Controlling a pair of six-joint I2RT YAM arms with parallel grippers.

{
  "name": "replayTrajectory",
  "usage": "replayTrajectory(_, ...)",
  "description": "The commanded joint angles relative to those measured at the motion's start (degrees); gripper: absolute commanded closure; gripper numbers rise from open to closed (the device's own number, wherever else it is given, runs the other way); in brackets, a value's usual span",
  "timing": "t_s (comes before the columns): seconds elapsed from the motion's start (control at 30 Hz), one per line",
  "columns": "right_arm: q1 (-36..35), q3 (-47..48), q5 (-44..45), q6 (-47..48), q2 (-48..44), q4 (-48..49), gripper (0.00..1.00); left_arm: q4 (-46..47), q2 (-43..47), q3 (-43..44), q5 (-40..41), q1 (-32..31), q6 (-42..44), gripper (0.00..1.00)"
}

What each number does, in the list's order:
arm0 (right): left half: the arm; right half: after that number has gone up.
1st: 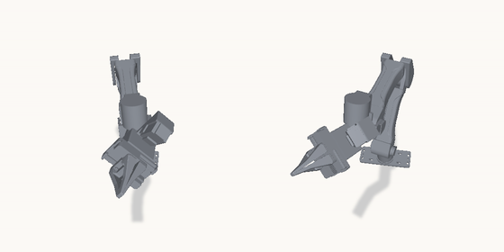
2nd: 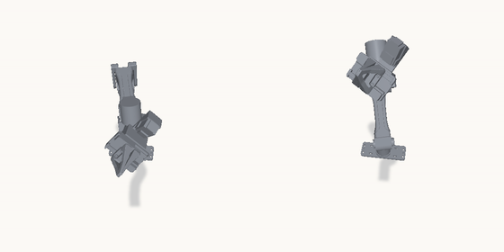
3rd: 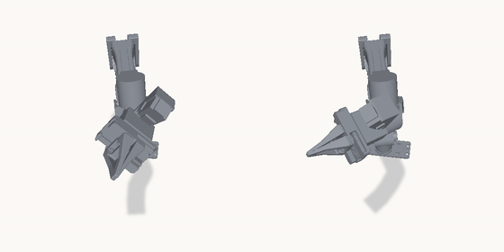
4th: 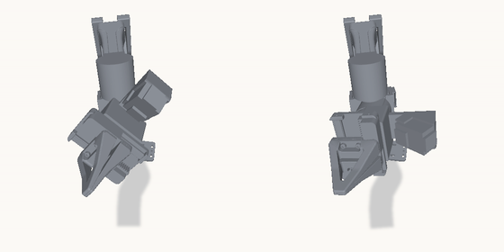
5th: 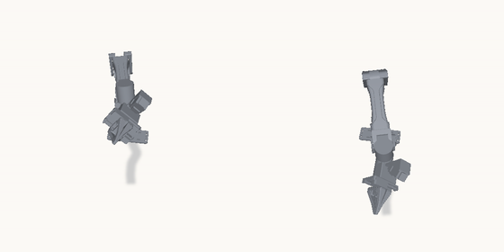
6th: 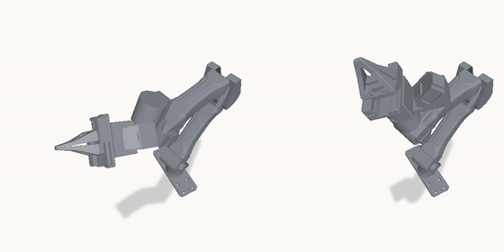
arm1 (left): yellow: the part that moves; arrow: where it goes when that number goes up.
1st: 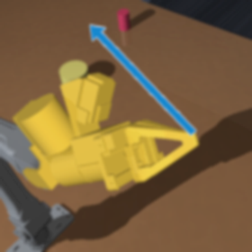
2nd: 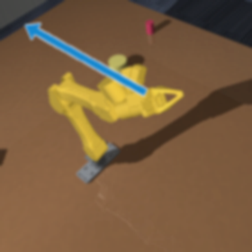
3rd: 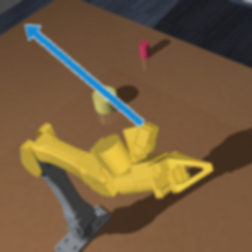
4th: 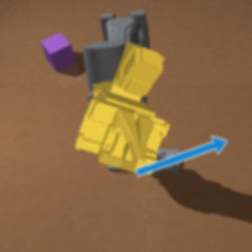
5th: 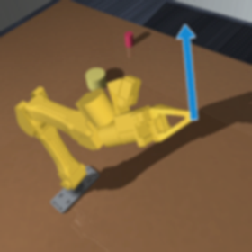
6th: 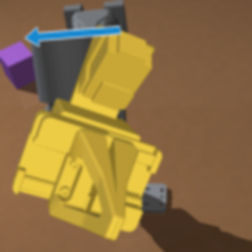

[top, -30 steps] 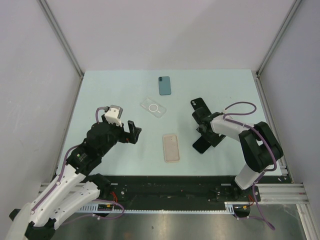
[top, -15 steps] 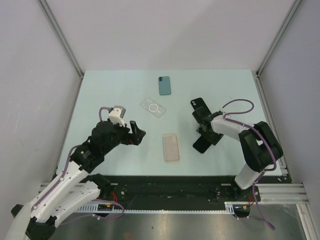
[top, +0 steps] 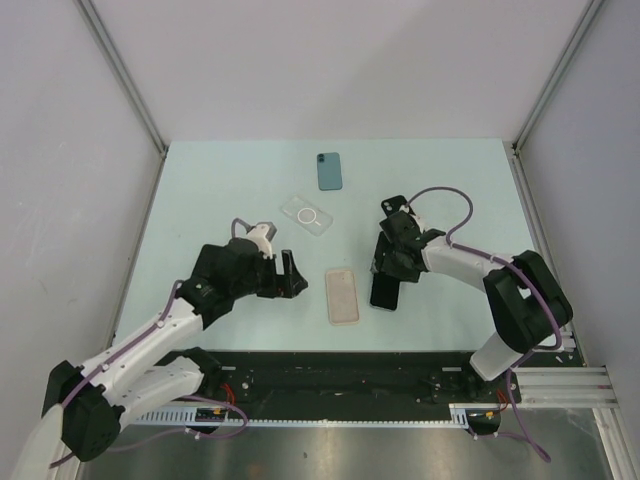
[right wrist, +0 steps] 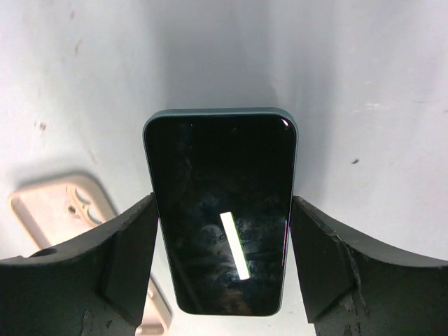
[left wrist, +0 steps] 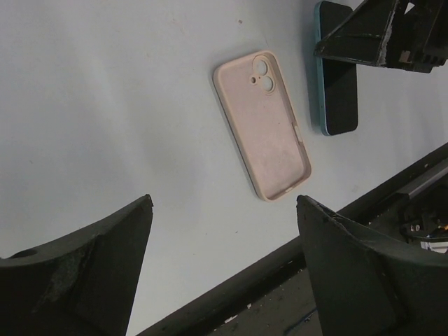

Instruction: Put the phone into the phone case

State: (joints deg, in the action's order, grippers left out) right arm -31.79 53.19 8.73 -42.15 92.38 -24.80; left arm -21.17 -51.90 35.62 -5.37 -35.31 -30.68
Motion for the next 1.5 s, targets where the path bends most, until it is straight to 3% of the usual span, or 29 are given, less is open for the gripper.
replayTrajectory(0.0,-0.4,-0.6,-7.7,6.7,-3.2,3.3,0.62,5.6,-2.1,-2.0,-3.7,-0.2,-4.2,0.13)
replayTrajectory(0.23,-1.2,-0.6,-20.4,8.8,-4.0,5.8,0.71,12.4,-9.7,-2.7,-8.5,-0.2,-7.3,0.17)
replayTrajectory(0.63,-5.4,-0.5,-30.9,-0.8,-0.9,18.5,0.72,19.2,-16.7,-4.3,-13.4,-0.2,-10.0,0.25)
replayTrajectory(1.0,-8.7,-0.1,-26.8,-2.9,5.2,21.5,0.7,15.2,-12.5,-5.4,-8.2,-0.2,-10.0,0.25)
replayTrajectory(1.47,-10.2,1.0,-16.5,-2.6,2.3,14.1,0.48,15.9,-14.0,-4.2,-9.4,-0.2,-9.9,0.22)
